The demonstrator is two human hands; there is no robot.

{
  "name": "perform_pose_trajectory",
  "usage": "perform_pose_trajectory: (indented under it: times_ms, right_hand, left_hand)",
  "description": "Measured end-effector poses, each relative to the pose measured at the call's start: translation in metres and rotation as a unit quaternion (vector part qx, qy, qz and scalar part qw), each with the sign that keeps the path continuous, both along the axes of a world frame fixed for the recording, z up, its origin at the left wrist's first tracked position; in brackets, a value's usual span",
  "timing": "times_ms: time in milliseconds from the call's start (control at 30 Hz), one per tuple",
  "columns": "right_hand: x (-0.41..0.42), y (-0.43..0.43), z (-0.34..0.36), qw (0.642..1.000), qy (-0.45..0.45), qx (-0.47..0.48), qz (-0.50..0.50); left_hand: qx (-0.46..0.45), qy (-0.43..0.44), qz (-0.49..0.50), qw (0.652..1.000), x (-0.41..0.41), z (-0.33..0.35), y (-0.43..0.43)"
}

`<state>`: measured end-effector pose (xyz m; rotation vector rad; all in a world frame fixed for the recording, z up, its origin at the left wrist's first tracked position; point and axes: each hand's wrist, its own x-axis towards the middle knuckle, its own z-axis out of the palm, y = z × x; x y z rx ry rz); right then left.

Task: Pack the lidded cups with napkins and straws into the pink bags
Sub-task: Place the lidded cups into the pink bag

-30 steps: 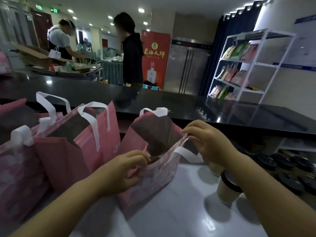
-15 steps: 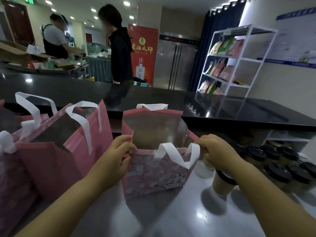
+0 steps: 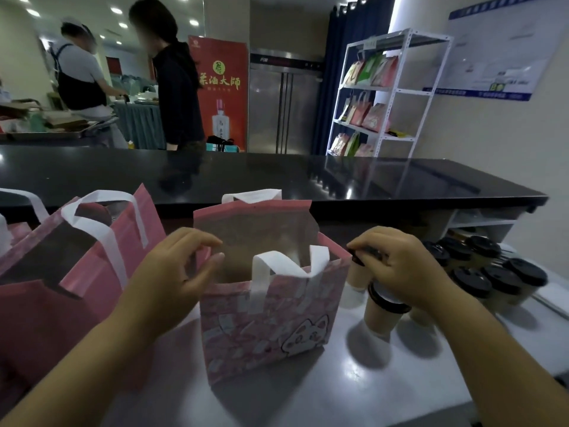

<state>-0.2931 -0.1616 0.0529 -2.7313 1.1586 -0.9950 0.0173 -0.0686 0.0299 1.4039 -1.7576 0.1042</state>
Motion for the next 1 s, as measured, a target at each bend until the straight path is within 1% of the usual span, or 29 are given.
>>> perform_pose_trajectory:
  times_ms: [100, 167, 267, 367, 433, 500, 700, 767, 833, 933, 1000]
  right_hand:
    - [-0.02, -0.01, 0.003, 1.0, -0.004, 0.005, -0.027]
    - [-0.035, -0.023, -0.002, 0.998, 0.022, 0.028, -0.058]
    - [-0.057, -0.051, -0.017, 0.981, 0.126, 0.087, -0.118]
    - [-0.072, -0.078, -0.038, 0.942, 0.234, 0.181, -0.16]
    - [-0.079, -0.092, -0.055, 0.927, 0.259, 0.227, -0.15]
    - [-0.084, -0.103, -0.07, 0.92, 0.27, 0.253, -0.134]
    - [-0.09, -0.12, -0.099, 0.896, 0.338, 0.271, -0.095]
    - [-0.089, -0.124, -0.1, 0.902, 0.334, 0.262, -0.081]
    - [-0.089, -0.125, -0.093, 0.918, 0.314, 0.234, -0.068]
    - [-0.088, -0.126, -0.069, 0.95, 0.256, 0.171, -0.056]
    - [-0.083, -0.126, -0.045, 0.972, 0.2, 0.113, -0.047]
  left_hand:
    - [0.001, -0.024, -0.028, 0.999, -0.017, 0.026, -0.007]
    - [0.009, -0.053, -0.049, 0.997, -0.032, 0.04, -0.018]
    - [0.044, -0.116, -0.074, 0.99, -0.058, 0.056, -0.039]
    - [0.089, -0.178, -0.093, 0.976, -0.081, 0.065, -0.062]
    - [0.116, -0.208, -0.097, 0.966, -0.094, 0.068, -0.076]
    - [0.126, -0.226, -0.104, 0.96, -0.103, 0.069, -0.086]
    - [0.147, -0.238, -0.087, 0.956, -0.112, 0.061, -0.1]
    - [0.137, -0.228, -0.077, 0.961, -0.11, 0.058, -0.1]
    - [0.131, -0.213, -0.067, 0.966, -0.108, 0.055, -0.097]
    - [0.123, -0.194, -0.052, 0.972, -0.101, 0.054, -0.092]
    - [0.114, -0.176, -0.041, 0.977, -0.094, 0.055, -0.086]
